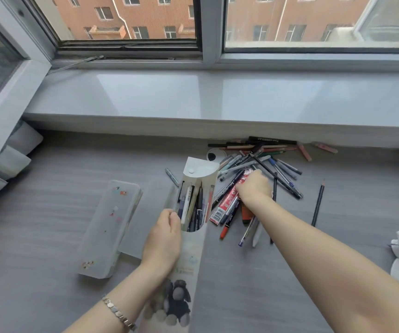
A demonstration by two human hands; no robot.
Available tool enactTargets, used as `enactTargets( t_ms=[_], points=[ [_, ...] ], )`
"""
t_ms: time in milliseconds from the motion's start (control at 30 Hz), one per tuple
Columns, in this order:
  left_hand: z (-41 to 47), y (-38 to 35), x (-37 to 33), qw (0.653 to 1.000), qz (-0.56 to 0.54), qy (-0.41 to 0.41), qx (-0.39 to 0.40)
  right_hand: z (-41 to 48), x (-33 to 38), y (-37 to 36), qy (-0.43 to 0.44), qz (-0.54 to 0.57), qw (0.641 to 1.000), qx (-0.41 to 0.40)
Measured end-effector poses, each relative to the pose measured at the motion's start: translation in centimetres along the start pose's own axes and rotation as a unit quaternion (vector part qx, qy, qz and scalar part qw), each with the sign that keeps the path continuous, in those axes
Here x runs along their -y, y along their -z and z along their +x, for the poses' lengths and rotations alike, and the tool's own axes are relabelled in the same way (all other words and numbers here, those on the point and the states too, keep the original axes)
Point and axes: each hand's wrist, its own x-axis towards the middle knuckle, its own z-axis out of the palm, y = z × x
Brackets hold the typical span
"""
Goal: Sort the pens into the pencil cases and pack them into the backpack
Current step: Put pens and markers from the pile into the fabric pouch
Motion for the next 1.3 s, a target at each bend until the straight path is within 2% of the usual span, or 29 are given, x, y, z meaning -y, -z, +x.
enactTargets(
  t_ms=[200,400,567,633,700,767,833,867,933,1000,1033,1100,1167,1233,1300],
  points=[
    [0.2,0.0,0.8,1.0,0.004,0.011,0.005,0.8,-0.7,0.0,0.004,0.085,0.996,0.032],
    [0.2,-0.1,1.0,1.0,-0.001,0.006,0.013,0.0,-1.5,1.2,0.016,0.201,0.971,0.128],
    [0.2,-0.1,1.0,1.0,0.005,0.0,0.018,-2.0,-2.4,4.3,0.093,0.189,0.962,0.172],
    [0.2,-0.2,1.0,1.0,0.009,0.001,0.023,-3.2,-2.7,6.0,0.145,0.185,0.963,0.134],
    [0.0,-0.3,1.0,0.999,0.006,-0.001,0.033,-4.6,-2.7,7.7,0.202,0.248,0.944,0.079],
    [-0.3,-0.6,0.9,0.998,0.002,-0.018,0.052,-6.3,-2.7,9.0,0.248,0.371,0.895,0.035],
    [-0.8,-0.9,0.5,0.996,0.01,-0.037,0.077,-7.5,-2.8,9.3,0.309,0.446,0.838,-0.056],
    [-1.0,-1.1,0.4,0.995,0.014,-0.043,0.089,-7.9,-2.9,9.1,0.349,0.446,0.814,-0.127],
    [-1.4,-1.3,-0.1,0.992,0.024,-0.055,0.11,-8.1,-3.2,8.2,0.44,0.366,0.78,-0.253],
    [-1.8,-1.5,-0.6,0.99,0.03,-0.065,0.12,-8.1,-3.6,6.9,0.519,0.263,0.752,-0.31],
    [-2.0,-1.6,-0.8,0.99,0.03,-0.067,0.121,-8.2,-3.8,6.3,0.54,0.234,0.747,-0.31],
    [-2.2,-1.7,-1.1,0.99,0.026,-0.07,0.116,-8.9,-3.9,5.3,0.558,0.228,0.75,-0.271],
    [-2.3,-1.7,-1.0,0.992,0.018,-0.071,0.106,-9.8,-4.0,4.7,0.548,0.267,0.77,-0.189],
    [-2.3,-1.7,-0.8,0.993,0.013,-0.072,0.097,-10.3,-4.0,4.5,0.483,0.314,0.812,-0.09],
    [-2.4,-1.7,-0.5,0.993,0.008,-0.077,0.089,-10.2,-3.9,4.5,0.38,0.33,0.864,-0.022]
  ],
)
